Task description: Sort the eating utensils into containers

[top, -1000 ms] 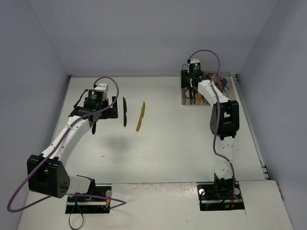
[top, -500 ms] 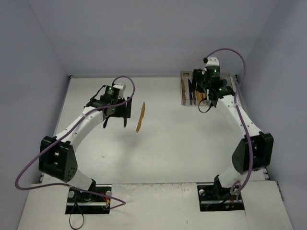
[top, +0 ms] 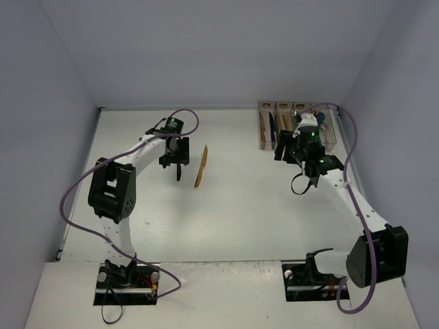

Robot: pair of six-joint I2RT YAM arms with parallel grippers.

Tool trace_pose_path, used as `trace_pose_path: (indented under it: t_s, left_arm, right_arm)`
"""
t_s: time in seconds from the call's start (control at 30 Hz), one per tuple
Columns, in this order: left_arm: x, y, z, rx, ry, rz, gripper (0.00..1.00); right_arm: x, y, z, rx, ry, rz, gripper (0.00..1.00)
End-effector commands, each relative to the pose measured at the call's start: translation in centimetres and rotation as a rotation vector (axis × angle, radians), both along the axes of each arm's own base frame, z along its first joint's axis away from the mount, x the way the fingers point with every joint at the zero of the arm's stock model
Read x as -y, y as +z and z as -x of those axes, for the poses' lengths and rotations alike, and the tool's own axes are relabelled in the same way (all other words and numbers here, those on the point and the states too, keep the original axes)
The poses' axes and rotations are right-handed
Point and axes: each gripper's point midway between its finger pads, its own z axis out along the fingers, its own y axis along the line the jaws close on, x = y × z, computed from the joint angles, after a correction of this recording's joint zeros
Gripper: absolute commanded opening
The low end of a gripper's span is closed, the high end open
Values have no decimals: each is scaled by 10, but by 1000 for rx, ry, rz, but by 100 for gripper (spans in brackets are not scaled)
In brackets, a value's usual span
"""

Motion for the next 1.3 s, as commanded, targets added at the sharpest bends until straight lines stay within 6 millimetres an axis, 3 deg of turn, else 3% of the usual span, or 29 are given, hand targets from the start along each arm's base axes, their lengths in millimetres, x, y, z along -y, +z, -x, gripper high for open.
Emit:
trace_pose_path:
  t_s: [0.0,0.23,0.67,1.07,1.17,1.27]
  left_arm:
    - [-9,20,-25,42,86,13,53]
    - [-10,8,-38,24,92,-1,45]
    - [-14,-21,-41,-33,88,-58,39]
    - [-15,-56,-44,-111,89,-97,2]
    - [-9,-51,-44,-107,85,-65,0]
    - [1,-20,-48,-46,85,9,0]
  right_arm:
    - [-12,28,1,105,32,-65,61]
    - [-12,21,14,103,49,-73,61]
    - [-13,13,21,90,59,-77,62]
    - [-22,7,26,73,94,-89,62]
    - [-33,8,28,69,126,-96,62]
    - [-59,23,28,112,198,-116,62]
